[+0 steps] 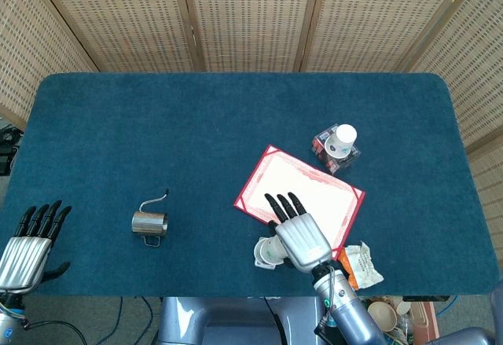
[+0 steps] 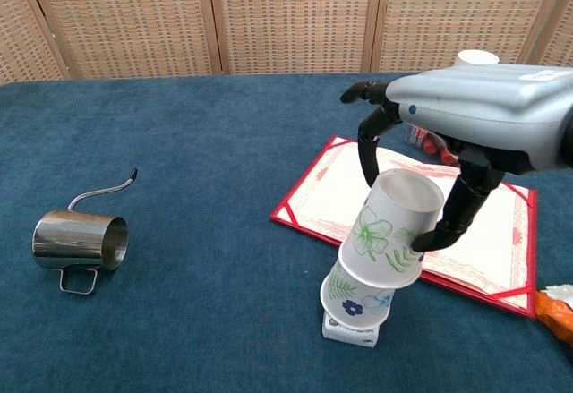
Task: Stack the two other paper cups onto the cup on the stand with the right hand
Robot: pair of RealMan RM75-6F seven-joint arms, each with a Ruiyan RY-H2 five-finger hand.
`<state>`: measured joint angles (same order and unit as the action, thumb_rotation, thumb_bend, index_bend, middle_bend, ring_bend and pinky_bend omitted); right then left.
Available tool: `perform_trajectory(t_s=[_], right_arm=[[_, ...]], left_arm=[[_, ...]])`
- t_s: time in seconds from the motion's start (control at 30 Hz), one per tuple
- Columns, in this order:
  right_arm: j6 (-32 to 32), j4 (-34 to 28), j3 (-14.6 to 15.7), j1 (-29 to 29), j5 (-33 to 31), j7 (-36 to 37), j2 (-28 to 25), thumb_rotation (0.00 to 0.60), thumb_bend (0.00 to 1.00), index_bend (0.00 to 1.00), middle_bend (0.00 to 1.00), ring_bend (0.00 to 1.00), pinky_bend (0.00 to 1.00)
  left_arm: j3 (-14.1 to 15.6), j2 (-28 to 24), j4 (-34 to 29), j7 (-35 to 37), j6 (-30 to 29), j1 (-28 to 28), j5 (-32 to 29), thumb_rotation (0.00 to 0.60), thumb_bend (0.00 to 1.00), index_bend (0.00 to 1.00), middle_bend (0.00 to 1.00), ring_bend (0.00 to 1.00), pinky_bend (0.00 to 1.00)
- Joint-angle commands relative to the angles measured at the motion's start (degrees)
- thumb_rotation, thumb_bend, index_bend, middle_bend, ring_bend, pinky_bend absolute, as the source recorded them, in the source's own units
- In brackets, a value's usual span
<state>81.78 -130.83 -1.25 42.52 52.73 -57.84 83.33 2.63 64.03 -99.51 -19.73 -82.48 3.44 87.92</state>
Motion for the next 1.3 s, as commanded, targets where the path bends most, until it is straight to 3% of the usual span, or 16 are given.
perform_trajectory(t_s=[0.03,0.27,0.43,0.5,0.83,0.97,1.1,1.3], right_arm=[[-0.34,0.30,0.19,-0.26,-0.27,0.51,0.20,0.600,0.10,0.52,0.05,0.00,0.00],[-0.98,1.14,0.19,-0.45,0.63,1.15,1.32,0.600,0.10,0.50,0.02,0.00,0.00],[-1.45,0.52,0.68,-0.61,0.72,0.79,1.00,0.600,0.10,0.26,0.00,0.00,0.00],[-1.38,0.26,0.61,-0.63,0.77,0.51,0.92,0.600,0.10,0.21,0.00,0.00,0.00],[-0.87,0.34,-0.98,-0.22,-0.23,-0.73,0.68,0.600,0.10,0.19,0.00,0.00,0.00],[-0.39,1.16,-3.64,0.71,-1.56,-1.47,-0.63,0.600,0.10,0.19,0.00,0.00,0.00],[-1.43,5.04,-10.48,3.53,-5.85,-1.43,-3.75,0.600,0.10,0.19,0.00,0.00,0.00],[-5.61,12.01,-15.02,5.83,-10.08,2.32,-6.44,0.600,0.10,0.19,0.00,0.00,0.00]], left_arm=[[-0.01,0.03,-0.01,-0.04,0.03,0.03,0.01,0.600,0.18,0.00,0.00,0.00,0.00],[-0.06,0.04,-0.02,-0.04,-0.03,0.00,-0.06,0.600,0.19,0.00,0.00,0.00,0.00],[-0.12,-0.04,0.00,0.25,-0.19,-0.04,-0.03,0.600,0.18,0.00,0.00,0.00,0.00],[-0.07,-0.05,0.02,0.33,-0.26,-0.07,0.11,0.600,0.18,0.00,0.00,0.00,0.00],[-0.14,-0.14,-0.04,0.37,-0.51,-0.16,0.16,0.600,0.18,0.00,0.00,0.00,0.00],[-0.18,-0.02,0.06,0.18,-0.55,-0.16,0.20,0.600,0.18,0.00,0.00,0.00,0.00],[-0.42,0.25,0.25,-0.12,-1.04,-0.33,0.06,0.600,0.18,0.00,0.00,0.00,0.00],[-0.83,0.69,0.59,-0.98,-0.78,-0.22,-0.83,0.600,0.19,0.00,0.00,0.00,0.00]])
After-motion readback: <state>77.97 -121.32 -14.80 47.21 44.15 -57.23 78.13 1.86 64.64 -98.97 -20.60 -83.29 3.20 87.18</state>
